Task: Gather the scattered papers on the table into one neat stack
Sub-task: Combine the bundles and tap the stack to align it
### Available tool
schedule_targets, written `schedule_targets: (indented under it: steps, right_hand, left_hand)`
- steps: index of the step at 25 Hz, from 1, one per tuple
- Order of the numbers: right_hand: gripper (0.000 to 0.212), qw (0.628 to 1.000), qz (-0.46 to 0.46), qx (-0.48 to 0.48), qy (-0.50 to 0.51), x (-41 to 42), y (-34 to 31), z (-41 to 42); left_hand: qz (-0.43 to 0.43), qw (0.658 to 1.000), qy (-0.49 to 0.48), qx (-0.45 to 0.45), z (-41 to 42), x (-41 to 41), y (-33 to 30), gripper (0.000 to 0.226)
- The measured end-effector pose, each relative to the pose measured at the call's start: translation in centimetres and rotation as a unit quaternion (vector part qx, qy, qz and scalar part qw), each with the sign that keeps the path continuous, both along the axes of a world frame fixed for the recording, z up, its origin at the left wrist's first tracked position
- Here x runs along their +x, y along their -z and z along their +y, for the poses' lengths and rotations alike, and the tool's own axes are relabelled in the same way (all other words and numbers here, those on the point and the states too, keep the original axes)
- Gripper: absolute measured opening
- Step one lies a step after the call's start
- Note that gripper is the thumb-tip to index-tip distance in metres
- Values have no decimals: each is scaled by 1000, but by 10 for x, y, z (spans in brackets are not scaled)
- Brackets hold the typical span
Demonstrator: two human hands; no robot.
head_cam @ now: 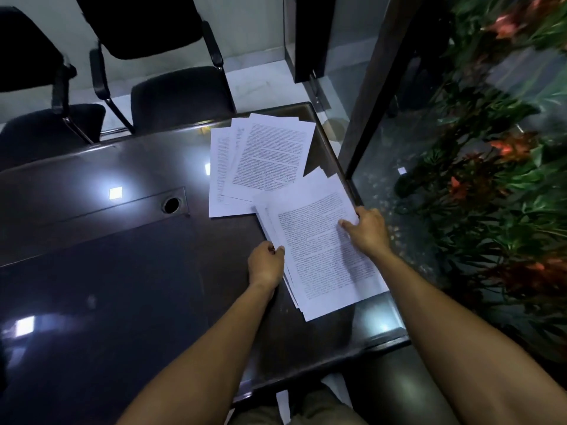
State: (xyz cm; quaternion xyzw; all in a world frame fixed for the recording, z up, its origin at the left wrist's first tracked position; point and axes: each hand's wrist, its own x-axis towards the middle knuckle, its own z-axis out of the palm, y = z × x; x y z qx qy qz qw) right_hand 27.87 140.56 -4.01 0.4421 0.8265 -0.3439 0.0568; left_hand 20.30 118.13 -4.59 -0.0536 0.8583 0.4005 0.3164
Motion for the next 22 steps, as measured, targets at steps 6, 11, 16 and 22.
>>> schedule_targets:
  steps: [6, 11, 16, 22]
  right_hand:
    - [64, 997, -56, -21, 41, -7, 15, -8]
    - [28, 976, -21, -202, 80, 3, 21, 4]
    - [19, 940, -9, -340, 8, 32, -2, 8]
    - [23, 940, -41, -330, -74, 65, -42, 15]
  left_hand:
    - [-51, 993, -93, 46, 18, -3, 3, 33]
    - [-109, 980, -147, 73, 13, -4, 7, 25]
    - [-195, 964, -138, 115, -1, 8, 6, 5]
    - [-261, 942, -57, 203, -13, 32, -17, 29]
